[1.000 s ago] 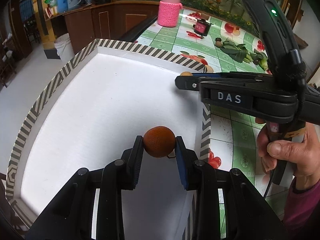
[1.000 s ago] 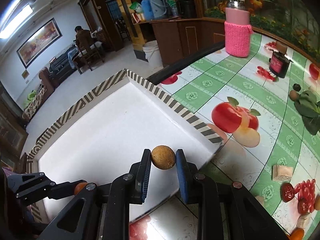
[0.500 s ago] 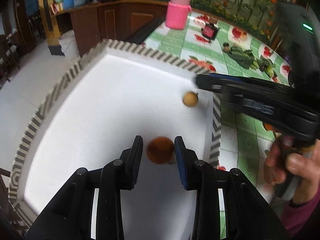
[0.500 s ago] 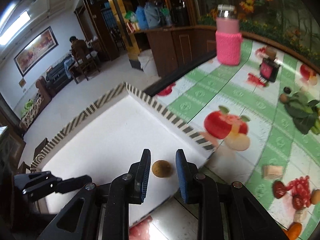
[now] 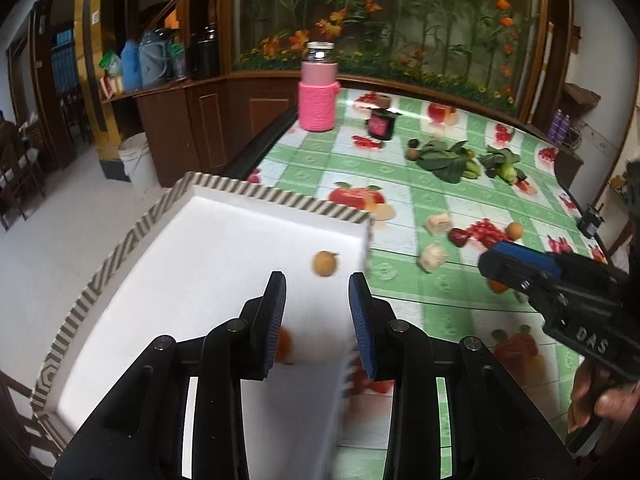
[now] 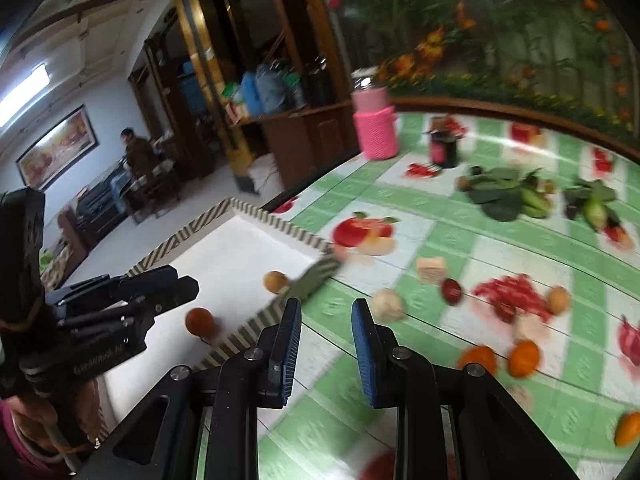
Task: Organize fruits
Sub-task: 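Grasp a beige cube chunk with the right tool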
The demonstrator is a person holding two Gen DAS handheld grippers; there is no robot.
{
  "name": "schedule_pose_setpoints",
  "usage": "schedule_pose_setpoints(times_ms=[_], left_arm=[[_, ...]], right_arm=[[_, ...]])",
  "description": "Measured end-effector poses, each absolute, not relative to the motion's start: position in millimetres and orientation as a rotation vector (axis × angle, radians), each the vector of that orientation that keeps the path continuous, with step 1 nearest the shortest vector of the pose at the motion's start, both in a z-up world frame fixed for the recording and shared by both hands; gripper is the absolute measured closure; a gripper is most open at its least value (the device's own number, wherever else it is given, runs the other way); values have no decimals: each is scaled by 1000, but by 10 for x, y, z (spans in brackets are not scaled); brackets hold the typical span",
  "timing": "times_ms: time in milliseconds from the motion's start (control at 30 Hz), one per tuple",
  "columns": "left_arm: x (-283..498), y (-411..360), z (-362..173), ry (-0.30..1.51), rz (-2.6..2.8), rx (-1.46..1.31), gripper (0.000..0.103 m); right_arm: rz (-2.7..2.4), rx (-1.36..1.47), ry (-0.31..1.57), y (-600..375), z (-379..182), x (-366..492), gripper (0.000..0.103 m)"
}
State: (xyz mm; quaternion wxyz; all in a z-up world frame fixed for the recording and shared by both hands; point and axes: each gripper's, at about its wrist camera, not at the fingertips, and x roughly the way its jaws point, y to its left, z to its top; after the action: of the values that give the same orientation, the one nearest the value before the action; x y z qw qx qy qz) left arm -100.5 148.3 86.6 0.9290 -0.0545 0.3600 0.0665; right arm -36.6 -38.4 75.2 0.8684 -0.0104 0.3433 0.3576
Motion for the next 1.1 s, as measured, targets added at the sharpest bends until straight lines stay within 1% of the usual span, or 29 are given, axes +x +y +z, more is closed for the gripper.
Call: schedule_pose_setpoints(times_ms=[200, 700, 900, 1100], left_arm=[[-942, 1171, 860, 750, 56, -113, 72], [-709, 494, 623, 867, -109, -99, 72], [-606, 266, 534, 903, -174, -104, 72], [-543, 164, 518, 917, -199, -107, 72]], right_arm=[[654, 30, 708, -909, 762, -451, 78], [448, 122, 753, -1971, 489, -545, 78], [443, 150, 797, -2111, 351, -511, 78], [503, 112, 840, -1871, 329, -381, 78]])
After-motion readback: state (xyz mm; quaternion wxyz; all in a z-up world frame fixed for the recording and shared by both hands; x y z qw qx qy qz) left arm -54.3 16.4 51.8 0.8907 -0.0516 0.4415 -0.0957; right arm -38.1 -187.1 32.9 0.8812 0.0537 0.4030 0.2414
